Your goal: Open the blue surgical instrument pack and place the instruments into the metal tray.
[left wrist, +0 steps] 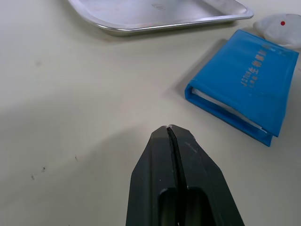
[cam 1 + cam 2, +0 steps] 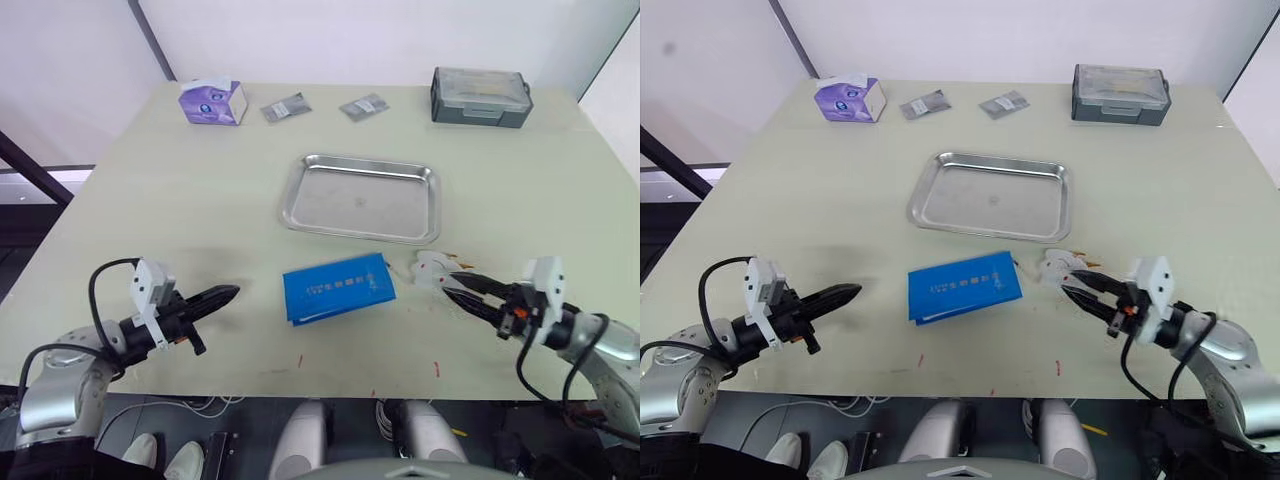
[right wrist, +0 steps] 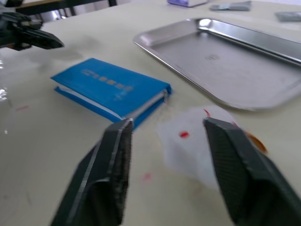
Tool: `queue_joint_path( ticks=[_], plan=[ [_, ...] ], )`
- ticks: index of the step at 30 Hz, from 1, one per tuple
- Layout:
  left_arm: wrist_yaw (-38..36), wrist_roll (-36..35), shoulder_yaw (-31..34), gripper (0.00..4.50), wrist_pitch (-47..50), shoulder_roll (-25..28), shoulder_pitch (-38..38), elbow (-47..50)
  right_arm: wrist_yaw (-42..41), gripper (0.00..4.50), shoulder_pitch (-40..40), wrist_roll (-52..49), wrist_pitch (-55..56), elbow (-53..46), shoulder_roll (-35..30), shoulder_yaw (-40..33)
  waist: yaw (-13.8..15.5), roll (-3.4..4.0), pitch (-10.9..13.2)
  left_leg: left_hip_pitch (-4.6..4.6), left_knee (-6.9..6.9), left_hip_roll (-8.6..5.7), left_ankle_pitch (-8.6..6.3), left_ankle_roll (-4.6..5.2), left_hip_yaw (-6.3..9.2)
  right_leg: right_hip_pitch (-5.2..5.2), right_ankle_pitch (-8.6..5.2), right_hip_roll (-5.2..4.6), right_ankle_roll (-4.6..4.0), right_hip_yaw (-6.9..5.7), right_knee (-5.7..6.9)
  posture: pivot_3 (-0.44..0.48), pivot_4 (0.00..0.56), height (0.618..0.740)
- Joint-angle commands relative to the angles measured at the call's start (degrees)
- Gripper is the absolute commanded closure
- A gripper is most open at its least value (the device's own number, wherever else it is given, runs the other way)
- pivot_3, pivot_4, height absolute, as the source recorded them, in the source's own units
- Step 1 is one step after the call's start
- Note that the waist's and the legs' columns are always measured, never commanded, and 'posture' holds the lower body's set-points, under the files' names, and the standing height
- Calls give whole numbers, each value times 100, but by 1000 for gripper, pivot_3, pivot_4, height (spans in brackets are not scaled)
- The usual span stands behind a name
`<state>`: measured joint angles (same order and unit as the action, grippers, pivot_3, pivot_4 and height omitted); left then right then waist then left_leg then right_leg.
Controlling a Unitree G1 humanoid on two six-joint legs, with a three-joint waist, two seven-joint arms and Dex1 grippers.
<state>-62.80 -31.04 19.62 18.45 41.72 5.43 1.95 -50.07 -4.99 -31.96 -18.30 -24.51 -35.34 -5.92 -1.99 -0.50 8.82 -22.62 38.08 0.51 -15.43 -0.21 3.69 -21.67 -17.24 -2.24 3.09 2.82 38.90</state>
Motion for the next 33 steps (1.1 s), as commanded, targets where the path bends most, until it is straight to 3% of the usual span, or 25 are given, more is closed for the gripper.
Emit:
queue_joint_path(
  ticks=[1,12,19,33],
  plan=[
    [-208,92,-200,4500,-100,150,-110,95,217,4313,451,206,-342,-241,-23,435,-3,0,0,-1,0,0,0,0,1,0,0,0,0,-1,-1,0,150,738],
    [-721,488,-1209,4500,-224,98,-1133,-675,617,4458,2000,1704,-887,531,46,1953,-19,2,2,-4,1,-7,0,0,4,-3,0,5,0,-5,0,0,150,738],
    [-1037,694,-1555,4500,-430,56,-1535,-1241,850,4458,2486,2571,-997,938,165,2535,-34,1,2,-10,3,-16,1,0,5,-9,0,10,0,-7,2,0,150,738],
    [-1355,837,-1941,4500,-428,-203,-2063,-1607,626,4458,2550,2496,-930,1118,603,2451,-35,1,2,-9,9,-17,1,0,8,-8,0,11,0,-10,6,0,150,738]
  ],
)
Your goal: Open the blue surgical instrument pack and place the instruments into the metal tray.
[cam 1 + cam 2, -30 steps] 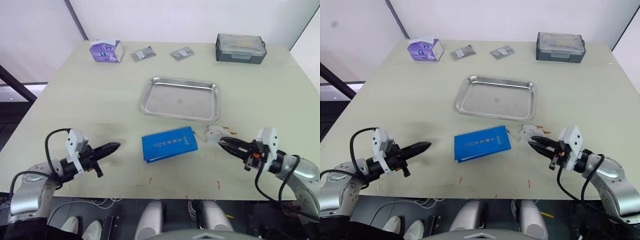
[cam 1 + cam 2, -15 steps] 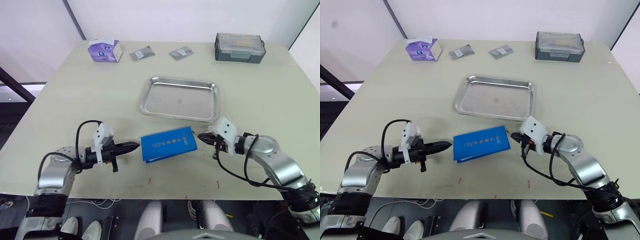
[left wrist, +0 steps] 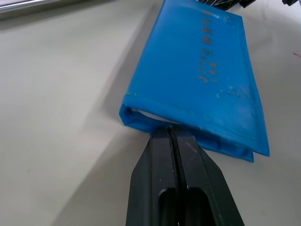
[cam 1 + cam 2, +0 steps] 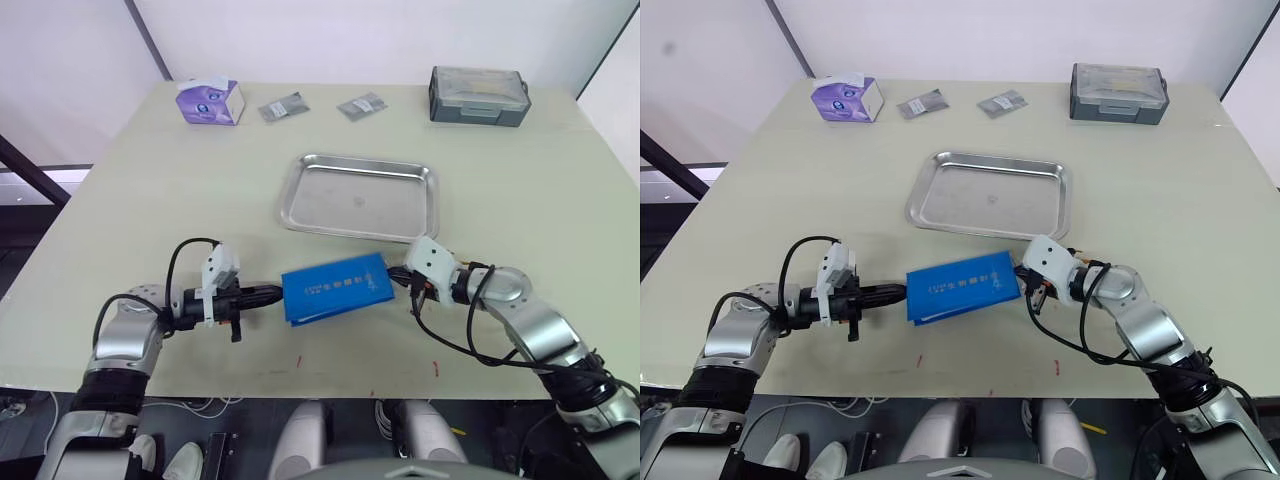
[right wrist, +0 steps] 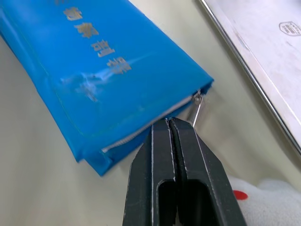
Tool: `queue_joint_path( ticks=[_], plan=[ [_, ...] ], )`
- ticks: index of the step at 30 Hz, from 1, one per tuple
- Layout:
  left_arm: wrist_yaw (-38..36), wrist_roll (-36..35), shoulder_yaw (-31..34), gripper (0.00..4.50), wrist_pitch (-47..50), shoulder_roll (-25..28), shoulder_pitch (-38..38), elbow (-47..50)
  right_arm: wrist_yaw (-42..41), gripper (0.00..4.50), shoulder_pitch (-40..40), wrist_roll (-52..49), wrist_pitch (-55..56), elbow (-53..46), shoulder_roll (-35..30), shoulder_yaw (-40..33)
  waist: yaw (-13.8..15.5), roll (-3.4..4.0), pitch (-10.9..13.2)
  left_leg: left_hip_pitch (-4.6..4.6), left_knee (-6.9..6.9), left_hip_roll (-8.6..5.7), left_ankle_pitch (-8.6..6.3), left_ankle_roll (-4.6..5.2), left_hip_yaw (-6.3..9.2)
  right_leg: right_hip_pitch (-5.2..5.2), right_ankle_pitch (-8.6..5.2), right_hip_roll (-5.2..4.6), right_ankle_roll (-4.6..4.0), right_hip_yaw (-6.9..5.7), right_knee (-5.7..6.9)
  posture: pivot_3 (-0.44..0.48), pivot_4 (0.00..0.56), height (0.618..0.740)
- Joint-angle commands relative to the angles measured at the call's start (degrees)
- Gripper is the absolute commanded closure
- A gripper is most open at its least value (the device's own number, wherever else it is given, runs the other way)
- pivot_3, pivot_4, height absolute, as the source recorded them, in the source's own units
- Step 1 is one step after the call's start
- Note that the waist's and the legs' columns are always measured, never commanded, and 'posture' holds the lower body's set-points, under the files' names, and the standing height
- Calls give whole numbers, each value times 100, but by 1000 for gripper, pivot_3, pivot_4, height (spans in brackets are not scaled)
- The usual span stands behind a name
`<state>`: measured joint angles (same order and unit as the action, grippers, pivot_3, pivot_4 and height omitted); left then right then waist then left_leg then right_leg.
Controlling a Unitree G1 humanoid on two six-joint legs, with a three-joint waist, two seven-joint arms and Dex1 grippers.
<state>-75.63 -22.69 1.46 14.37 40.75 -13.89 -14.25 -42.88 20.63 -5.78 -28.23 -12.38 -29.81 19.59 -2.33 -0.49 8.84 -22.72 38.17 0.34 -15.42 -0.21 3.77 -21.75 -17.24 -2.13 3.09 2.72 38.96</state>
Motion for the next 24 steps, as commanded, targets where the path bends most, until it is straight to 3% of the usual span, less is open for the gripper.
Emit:
queue_joint_path(
  ticks=[1,11,18,24],
  plan=[
    [-85,17,-169,4500,-12,-163,-198,-17,-168,4458,-44,-154,59,-135,10,-121,-1,0,0,0,0,0,0,0,0,0,0,0,0,0,0,0,150,738],
    [-388,358,-670,4500,-247,-643,-892,-564,-744,4458,-922,-920,-560,-1263,-500,-479,81,1,1,-9,7,-10,0,1,11,5,0,-7,1,-10,-5,0,150,738],
    [-628,597,-891,4500,-477,-953,-1349,-1016,-524,4458,-1490,-1102,-1001,-1932,-708,-849,90,1,0,-9,7,-14,0,1,15,5,-1,-6,1,-12,-4,0,150,738],
    [-851,691,-981,4500,-503,-974,-1370,-1015,-315,4458,-1653,-1017,-953,-1943,-788,-1107,71,1,0,-11,8,-15,0,1,17,6,-1,-6,2,-13,-5,0,150,738]
  ],
)
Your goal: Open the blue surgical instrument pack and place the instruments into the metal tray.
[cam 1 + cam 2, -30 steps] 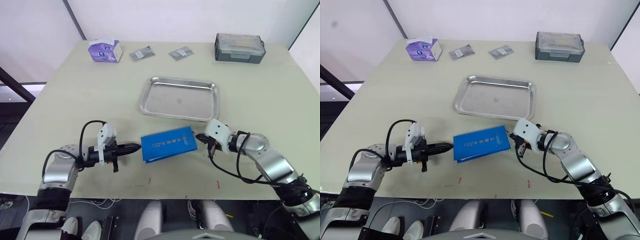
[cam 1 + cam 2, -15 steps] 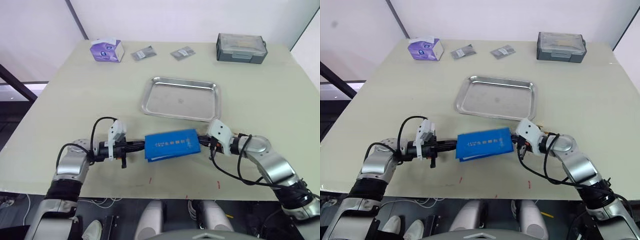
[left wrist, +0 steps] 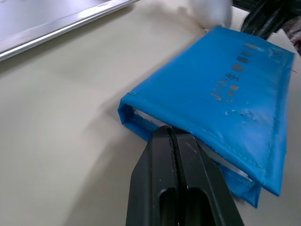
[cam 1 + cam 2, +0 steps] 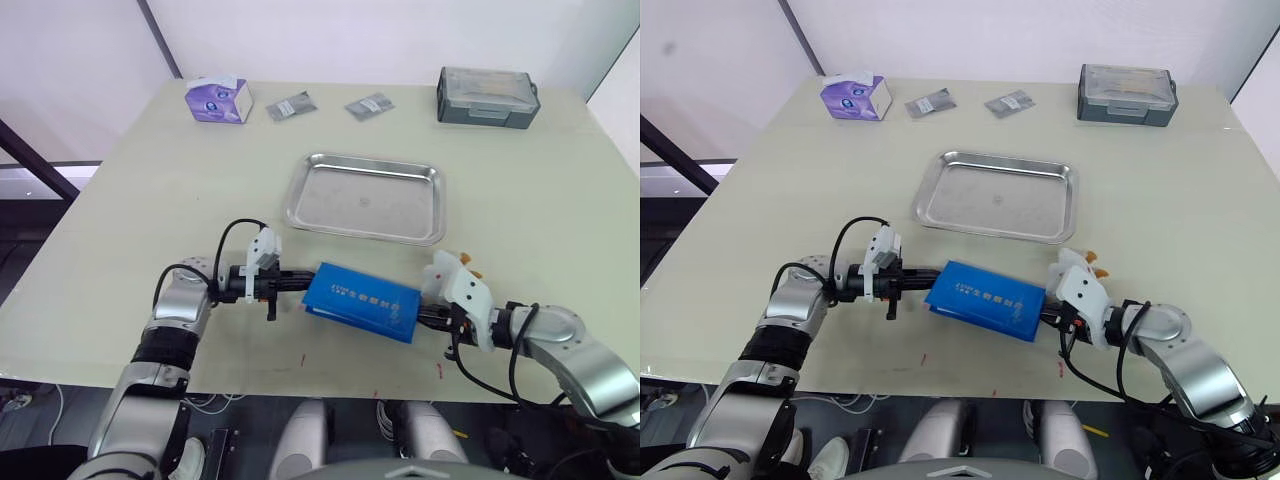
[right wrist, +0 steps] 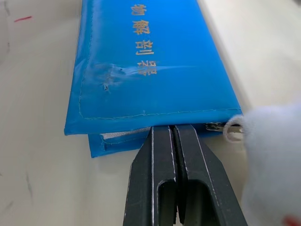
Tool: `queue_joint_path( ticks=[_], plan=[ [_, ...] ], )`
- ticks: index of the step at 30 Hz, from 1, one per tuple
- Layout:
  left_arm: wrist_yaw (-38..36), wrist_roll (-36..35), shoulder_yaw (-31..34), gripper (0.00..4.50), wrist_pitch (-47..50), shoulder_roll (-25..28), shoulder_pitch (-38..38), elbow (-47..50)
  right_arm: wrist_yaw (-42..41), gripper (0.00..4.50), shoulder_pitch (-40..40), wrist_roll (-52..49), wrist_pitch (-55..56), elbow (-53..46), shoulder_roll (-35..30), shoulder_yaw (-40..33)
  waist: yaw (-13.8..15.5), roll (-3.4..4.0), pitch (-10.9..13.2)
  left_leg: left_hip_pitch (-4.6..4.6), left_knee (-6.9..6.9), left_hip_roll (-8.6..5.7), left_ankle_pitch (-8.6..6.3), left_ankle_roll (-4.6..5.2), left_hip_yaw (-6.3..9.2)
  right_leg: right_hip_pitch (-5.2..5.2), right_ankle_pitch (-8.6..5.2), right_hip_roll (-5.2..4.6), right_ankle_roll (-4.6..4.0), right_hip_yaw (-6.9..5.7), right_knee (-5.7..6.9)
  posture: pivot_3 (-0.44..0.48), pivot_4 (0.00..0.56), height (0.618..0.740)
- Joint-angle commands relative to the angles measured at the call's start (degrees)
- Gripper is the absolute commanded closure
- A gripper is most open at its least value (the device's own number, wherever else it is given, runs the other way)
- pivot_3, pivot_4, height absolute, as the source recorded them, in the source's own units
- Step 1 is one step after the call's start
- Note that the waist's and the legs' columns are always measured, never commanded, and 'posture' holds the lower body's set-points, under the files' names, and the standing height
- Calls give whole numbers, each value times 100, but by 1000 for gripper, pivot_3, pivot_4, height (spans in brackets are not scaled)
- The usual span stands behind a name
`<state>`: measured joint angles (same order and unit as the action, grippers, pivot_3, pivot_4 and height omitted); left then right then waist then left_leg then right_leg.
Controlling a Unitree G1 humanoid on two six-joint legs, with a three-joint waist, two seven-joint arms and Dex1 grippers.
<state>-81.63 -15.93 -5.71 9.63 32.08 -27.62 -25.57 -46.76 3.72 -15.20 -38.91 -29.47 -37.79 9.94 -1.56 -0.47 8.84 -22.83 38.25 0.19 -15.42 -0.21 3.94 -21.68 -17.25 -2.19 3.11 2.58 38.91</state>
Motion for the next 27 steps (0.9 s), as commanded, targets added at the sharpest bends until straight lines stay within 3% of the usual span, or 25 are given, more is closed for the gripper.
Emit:
queue_joint_path(
  ticks=[1,13,23,27],
  plan=[
    [-262,42,-286,4500,-3,-90,13,141,110,4458,68,-68,138,-176,27,-173,-12,0,0,0,0,0,0,0,0,0,0,0,0,0,0,0,150,738],
    [-112,-29,-37,4500,136,177,183,307,2,4458,-253,-60,687,-82,-190,-407,-49,0,0,1,0,2,0,0,4,0,0,2,0,-1,1,0,150,738],
    [-302,-741,574,4500,819,953,718,1254,-350,4458,-1123,-328,1490,-141,-523,-1231,-72,0,3,2,-1,13,0,0,7,1,0,12,-1,1,2,0,150,738],
    [-471,-1054,916,4500,926,1293,907,1649,-598,3260,-1444,-261,2469,91,-474,-1444,-64,-3,7,0,-3,19,0,0,7,1,-1,12,-2,0,0,0,150,738]
  ],
)
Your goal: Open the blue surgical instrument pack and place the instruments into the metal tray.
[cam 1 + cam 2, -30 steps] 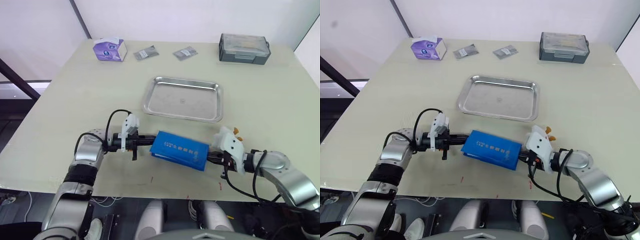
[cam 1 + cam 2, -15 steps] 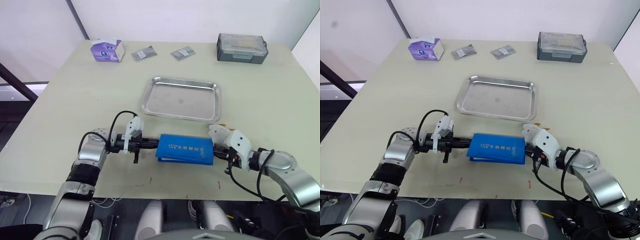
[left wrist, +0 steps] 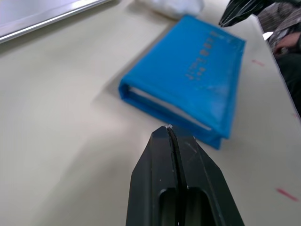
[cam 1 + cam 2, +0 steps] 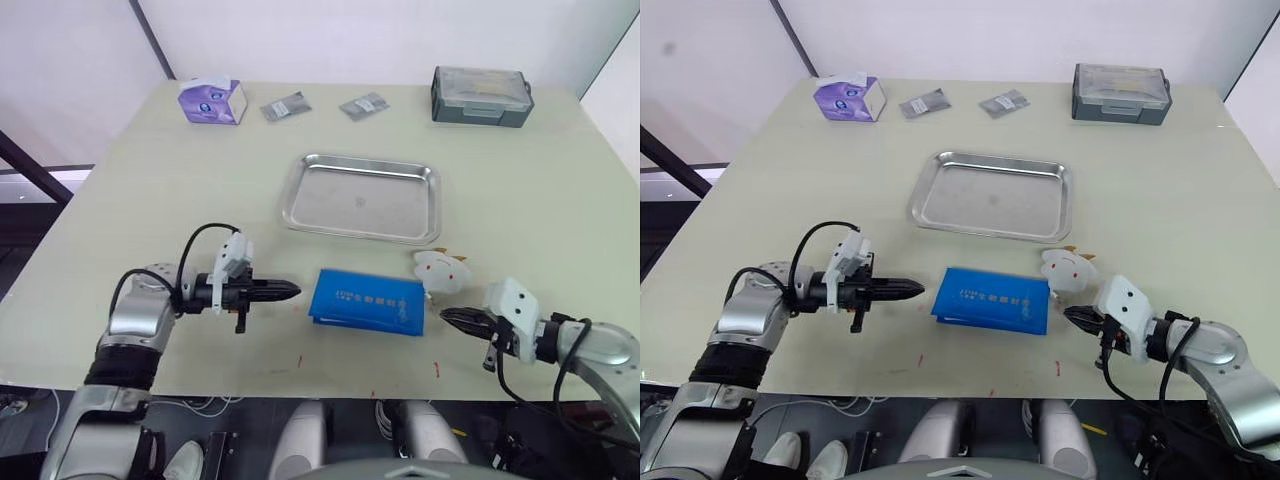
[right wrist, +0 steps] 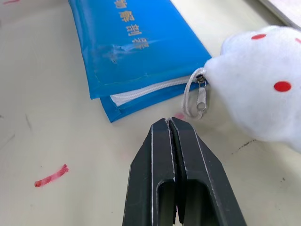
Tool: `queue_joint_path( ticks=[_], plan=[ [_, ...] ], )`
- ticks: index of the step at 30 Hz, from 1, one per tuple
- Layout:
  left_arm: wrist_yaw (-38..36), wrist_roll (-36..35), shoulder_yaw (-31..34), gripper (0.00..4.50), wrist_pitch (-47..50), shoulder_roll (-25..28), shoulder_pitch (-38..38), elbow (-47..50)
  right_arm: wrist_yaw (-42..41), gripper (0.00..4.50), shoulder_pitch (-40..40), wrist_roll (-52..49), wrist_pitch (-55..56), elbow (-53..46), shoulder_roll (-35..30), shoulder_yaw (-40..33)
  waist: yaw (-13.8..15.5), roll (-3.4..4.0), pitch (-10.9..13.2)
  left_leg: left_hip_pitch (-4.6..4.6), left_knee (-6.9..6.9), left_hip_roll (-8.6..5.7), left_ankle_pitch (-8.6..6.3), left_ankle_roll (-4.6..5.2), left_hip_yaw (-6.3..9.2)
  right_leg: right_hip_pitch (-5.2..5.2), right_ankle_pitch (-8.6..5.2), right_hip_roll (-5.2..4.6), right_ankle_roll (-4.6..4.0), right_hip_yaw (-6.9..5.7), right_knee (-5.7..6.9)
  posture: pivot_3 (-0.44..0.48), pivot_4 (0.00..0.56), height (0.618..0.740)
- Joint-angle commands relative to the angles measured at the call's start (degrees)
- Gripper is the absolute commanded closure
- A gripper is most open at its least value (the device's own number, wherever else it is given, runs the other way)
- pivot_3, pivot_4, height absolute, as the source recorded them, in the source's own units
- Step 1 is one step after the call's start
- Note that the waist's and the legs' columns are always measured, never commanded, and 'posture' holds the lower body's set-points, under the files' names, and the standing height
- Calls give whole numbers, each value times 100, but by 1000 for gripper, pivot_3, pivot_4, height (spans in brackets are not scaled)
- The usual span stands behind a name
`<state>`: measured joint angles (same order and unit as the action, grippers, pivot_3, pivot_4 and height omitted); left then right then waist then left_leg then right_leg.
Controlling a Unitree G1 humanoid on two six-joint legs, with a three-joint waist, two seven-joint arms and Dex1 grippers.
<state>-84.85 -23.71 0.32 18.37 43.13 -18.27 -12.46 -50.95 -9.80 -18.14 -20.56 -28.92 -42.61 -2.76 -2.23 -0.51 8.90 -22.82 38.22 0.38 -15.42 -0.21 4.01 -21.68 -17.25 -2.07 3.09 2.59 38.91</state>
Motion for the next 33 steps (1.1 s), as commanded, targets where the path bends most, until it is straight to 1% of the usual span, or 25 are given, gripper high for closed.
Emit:
queue_joint_path(
  ticks=[1,2,3,4,5,6,7,8,9,10,12,13,16,22,33],
  plan=[
    [-210,-359,345,4099,86,252,-46,430,-232,2856,-123,98,972,161,38,-170,4,1,1,1,0,0,0,0,-1,0,0,-1,0,1,2,0,150,738],
    [-276,-437,365,3994,120,308,-82,529,-379,2574,-146,114,1337,276,57,-129,5,1,1,1,1,1,0,0,-1,0,0,-1,0,0,2,0,150,738],
    [-384,-540,348,3937,188,360,-173,673,-543,2411,-133,142,1832,426,121,-54,5,3,2,1,1,0,0,0,-5,1,0,-2,0,2,0,0,150,738],
    [-468,-611,309,3410,214,393,-248,798,-663,1940,-98,164,2257,568,198,20,6,4,3,2,1,0,0,0,-10,1,0,-3,1,5,1,0,150,738],
    [-546,-659,248,3337,205,395,-349,941,-713,1767,3,270,2685,735,286,125,4,-2,6,2,1,0,0,0,-10,1,0,-3,1,5,1,0,150,738],
    [-648,-697,166,3005,204,401,-440,1107,-738,1468,151,536,3256,988,328,259,1,-6,8,2,1,-2,0,0,-10,1,0,3,0,3,1,0,150,738],
    [-711,-740,87,2611,203,413,-499,1252,-773,1067,277,760,3707,1225,349,373,-6,-6,10,3,3,-1,0,0,-11,1,0,3,0,4,2,0,150,738],
    [-749,-772,34,2338,209,426,-534,1343,-796,776,362,906,4035,1411,356,454,-5,-5,11,4,4,-1,0,0,-18,1,0,2,1,7,2,0,150,738],
    [-764,-806,-32,1838,211,448,-558,1430,-762,241,467,1091,4411,1600,366,509,-7,-4,12,5,4,-1,0,0,-21,1,0,1,1,10,2,0,150,738],
    [-765,-841,-90,1380,208,475,-572,1491,-722,0,559,1212,4686,1752,376,557,-10,-4,12,8,4,-1,0,0,-25,1,0,1,1,13,2,0,150,738],
    [-765,-921,-195,317,206,544,-591,1581,-571,0,752,1431,5140,2016,426,622,-15,-3,13,8,2,-1,0,-1,-28,0,0,2,1,15,1,0,150,738],
    [-765,-951,-235,58,204,573,-601,1601,-505,0,847,1520,5324,2125,443,649,-16,-3,13,8,1,0,0,-1,-28,-1,0,3,0,15,2,0,150,738],
    [-765,-1039,-372,24,117,668,-629,1628,-372,0,1113,1729,5797,2431,460,764,-15,-1,14,12,2,0,1,-1,-29,-1,0,5,0,18,6,0,150,738],
    [-765,-1268,-560,24,13,840,-613,1705,-211,0,1459,1977,6343,2841,442,1059,-5,-1,16,10,3,0,1,-1,-28,-1,0,4,0,18,4,0,150,738],
    [-765,-1471,-821,24,-452,1113,-524,1693,82,0,1843,2231,6788,3321,443,1432,-16,1,18,11,3,1,1,-1,-29,-1,0,4,0,20,6,0,150,738]
  ],
)
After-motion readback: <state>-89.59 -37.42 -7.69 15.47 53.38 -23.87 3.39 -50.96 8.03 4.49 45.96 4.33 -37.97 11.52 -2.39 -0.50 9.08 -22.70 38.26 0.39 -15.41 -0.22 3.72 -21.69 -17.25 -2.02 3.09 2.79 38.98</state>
